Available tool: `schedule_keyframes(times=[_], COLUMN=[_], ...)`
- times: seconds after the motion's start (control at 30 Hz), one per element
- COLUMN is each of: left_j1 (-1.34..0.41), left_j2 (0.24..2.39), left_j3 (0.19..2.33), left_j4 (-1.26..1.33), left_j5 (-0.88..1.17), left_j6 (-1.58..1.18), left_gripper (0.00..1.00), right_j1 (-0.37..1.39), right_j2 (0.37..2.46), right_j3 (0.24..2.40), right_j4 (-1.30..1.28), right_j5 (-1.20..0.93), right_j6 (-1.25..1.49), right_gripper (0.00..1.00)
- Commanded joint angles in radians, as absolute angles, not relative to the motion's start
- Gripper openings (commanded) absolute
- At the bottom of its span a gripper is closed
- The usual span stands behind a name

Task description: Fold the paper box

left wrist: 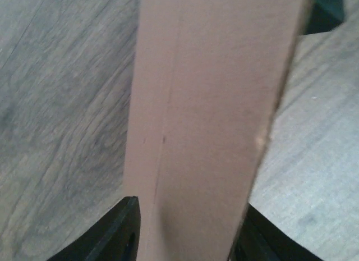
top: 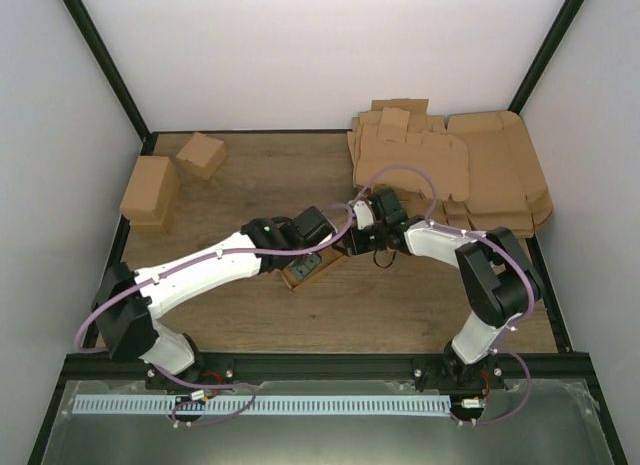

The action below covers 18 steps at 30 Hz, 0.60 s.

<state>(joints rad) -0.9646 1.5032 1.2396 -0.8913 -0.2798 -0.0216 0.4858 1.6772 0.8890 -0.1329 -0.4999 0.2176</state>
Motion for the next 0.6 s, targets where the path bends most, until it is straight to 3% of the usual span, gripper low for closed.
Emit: schedule_keyframes(times=[0.0, 0.27, 0.57], left_j1=[-0.954, -0.893, -0.801], left_j2=[1.519, 1.511, 1.544], left_j3=[1.256, 1.307, 1.409], left_j4=[-0.890, -0.898, -1.009], left_j5=[-0.374, -0.270, 0.097], left_j6=[-0.028, -0.012, 0.038], left_gripper=[0.39, 0.08, 0.04], right_j1=[0.479, 0.479, 0.484], right_j2=[1.686, 1.660, 1.629], right_j3=[0.923, 0.880, 0.855], right_j4=[-0.138, -0.087, -0.049], right_j5=[-0.451, -0.427, -0.427], right_j6=[0.181, 0.164, 0.117], right_gripper=[0.53, 0.53, 0.56])
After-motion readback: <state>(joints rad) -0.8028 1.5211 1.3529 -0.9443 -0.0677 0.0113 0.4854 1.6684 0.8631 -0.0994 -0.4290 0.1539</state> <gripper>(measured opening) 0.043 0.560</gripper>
